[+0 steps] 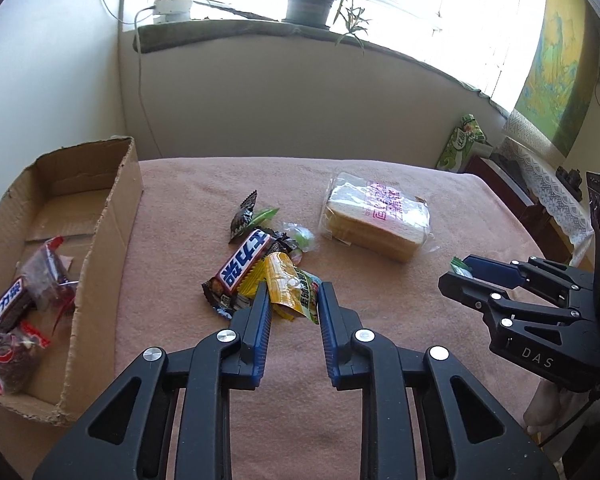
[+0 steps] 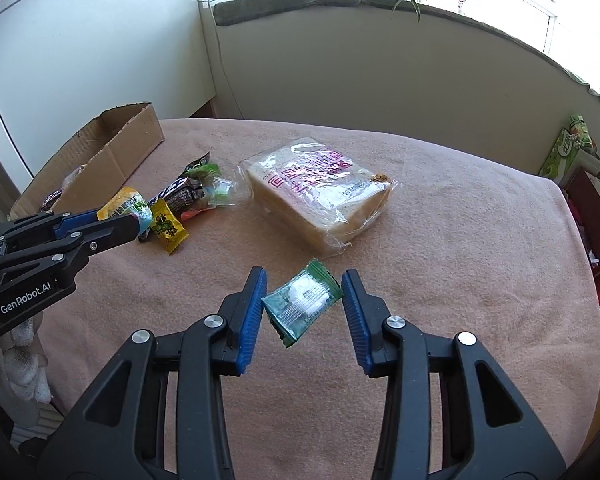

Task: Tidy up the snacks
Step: 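Carry the mint packet and jelly cup with both tools over the cardboard box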

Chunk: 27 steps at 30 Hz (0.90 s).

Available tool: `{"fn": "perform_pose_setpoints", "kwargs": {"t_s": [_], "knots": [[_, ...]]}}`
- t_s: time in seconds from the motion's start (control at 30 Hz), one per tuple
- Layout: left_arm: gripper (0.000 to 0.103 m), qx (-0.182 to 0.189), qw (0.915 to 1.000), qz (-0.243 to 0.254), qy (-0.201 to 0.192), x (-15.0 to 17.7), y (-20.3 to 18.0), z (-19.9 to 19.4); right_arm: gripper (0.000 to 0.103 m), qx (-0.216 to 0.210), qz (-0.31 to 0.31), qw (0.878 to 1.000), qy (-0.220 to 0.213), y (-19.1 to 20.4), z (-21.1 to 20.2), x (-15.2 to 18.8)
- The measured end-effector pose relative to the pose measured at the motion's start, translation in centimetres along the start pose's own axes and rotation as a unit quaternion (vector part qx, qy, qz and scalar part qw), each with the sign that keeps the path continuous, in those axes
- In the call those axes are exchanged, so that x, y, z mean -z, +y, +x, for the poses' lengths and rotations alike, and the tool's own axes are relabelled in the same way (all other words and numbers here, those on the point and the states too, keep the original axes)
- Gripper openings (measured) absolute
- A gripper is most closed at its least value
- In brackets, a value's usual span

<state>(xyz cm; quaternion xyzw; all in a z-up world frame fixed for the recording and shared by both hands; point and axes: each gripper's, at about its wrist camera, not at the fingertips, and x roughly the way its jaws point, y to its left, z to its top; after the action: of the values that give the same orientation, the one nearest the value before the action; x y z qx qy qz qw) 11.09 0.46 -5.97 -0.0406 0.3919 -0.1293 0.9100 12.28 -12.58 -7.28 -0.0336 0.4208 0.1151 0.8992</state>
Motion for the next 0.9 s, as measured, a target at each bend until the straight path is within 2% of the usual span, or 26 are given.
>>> {"fn": "perform_pose_setpoints", "kwargs": {"t_s": [0.43, 0.9], "knots": [[0.021, -0.04, 0.9978, -0.039, -0.036, -0.1, 4.5, -3.7, 0.041, -0.048, -0.041, 0.998, -0.026, 5.5, -0.7, -3.1], [0.021, -0.095, 0.9904, -0.088, -0.046, 1.5, 10.9, -6.8, 0.041, -0.111, -0.107, 0.987, -0.04, 14.8, 1.3, -6.6]]}}
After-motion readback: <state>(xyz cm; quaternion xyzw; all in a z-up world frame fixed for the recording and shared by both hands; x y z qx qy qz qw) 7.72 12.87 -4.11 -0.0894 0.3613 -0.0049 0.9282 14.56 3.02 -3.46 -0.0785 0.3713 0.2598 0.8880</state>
